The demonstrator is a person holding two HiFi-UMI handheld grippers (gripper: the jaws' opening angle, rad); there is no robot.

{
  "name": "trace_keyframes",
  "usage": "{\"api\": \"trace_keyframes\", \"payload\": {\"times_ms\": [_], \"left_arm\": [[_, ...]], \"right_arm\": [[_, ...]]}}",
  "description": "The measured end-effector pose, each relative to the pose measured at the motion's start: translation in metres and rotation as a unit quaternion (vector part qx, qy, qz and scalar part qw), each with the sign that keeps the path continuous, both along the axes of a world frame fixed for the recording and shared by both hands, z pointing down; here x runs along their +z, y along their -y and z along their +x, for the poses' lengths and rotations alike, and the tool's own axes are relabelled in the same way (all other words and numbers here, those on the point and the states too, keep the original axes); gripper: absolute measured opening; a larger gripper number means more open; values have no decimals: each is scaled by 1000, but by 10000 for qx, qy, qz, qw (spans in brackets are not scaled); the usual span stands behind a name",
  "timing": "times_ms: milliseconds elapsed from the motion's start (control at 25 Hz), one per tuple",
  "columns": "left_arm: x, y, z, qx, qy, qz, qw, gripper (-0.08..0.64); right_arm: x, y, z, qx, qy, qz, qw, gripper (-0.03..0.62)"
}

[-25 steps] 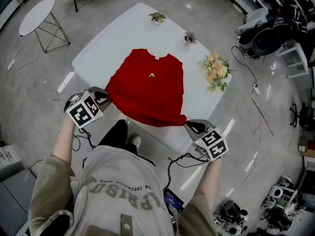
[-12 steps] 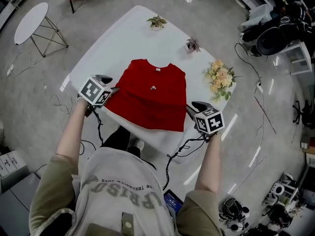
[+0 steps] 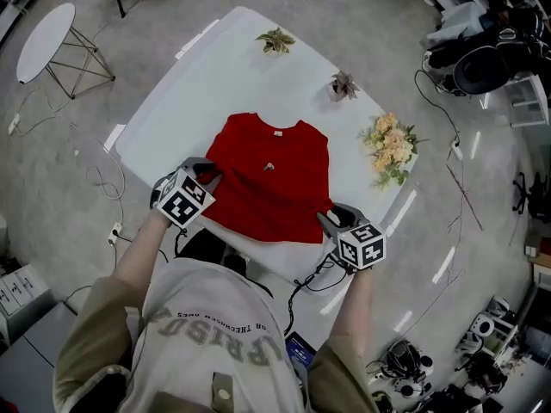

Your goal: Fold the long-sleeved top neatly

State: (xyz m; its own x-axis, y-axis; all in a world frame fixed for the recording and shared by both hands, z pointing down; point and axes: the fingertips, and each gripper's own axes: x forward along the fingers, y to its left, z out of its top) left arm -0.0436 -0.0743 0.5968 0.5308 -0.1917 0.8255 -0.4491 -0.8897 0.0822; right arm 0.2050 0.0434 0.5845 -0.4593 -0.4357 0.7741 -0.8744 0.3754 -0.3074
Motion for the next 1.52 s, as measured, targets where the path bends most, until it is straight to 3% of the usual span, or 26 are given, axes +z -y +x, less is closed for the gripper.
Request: {"api": "trace_keyframes", "payload": {"times_ms": [80,240,320,480,560,680,800,920,1000,1080,1160,1400,1440,1480,1520], "left_arm": [[-8,4,-5,-215,-189,-93,9995,57],[-25,32,-35,-1245,-631,-512,9889,54],[-13,44,-44,-1570,-497,-710,9838,54],[20,47,-47,-1741,169,-839,9810,75],[23,51,-52,-1890,205,-734,9790,119],[10,52,-65,-2138,7,-695,9744,198],[-13,46,-88,-2219,-62,-424,9741,210],[-34,24,-109,-2055,-20,-106,9786,212],[-32,-12,-104,-1510,70,-237,9882,242],[-16,-53,-90,-836,313,-492,9948,319],[3,-78,-81,-537,608,-485,9955,325],[36,-90,-82,-357,1463,83,9886,321],[36,-91,-81,-319,1473,163,9884,289],[33,-91,-80,-349,1395,264,9893,243],[29,-89,-78,-416,1262,373,9904,99]], "right_arm": [[-13,5,2,274,128,145,9994,74],[-23,17,17,982,561,178,9934,60],[-4,27,27,1314,534,-54,9899,60],[32,44,33,1578,21,-481,9863,61],[36,51,34,1524,-267,-462,9869,93],[24,50,40,1426,-372,-274,9887,268],[-5,33,44,1318,-252,62,9909,282],[-27,-3,33,849,-419,329,9950,282],[-26,-32,14,357,-668,340,9965,282],[-10,-60,-3,-110,-1034,178,9944,282],[10,-78,-17,-405,-1345,3,9901,282],[42,-88,-24,-754,-2313,145,9698,275],[42,-87,-22,-761,-2511,273,9646,245],[40,-85,-20,-745,-2681,436,9595,168],[37,-83,-19,-724,-2778,588,9561,78]]}}
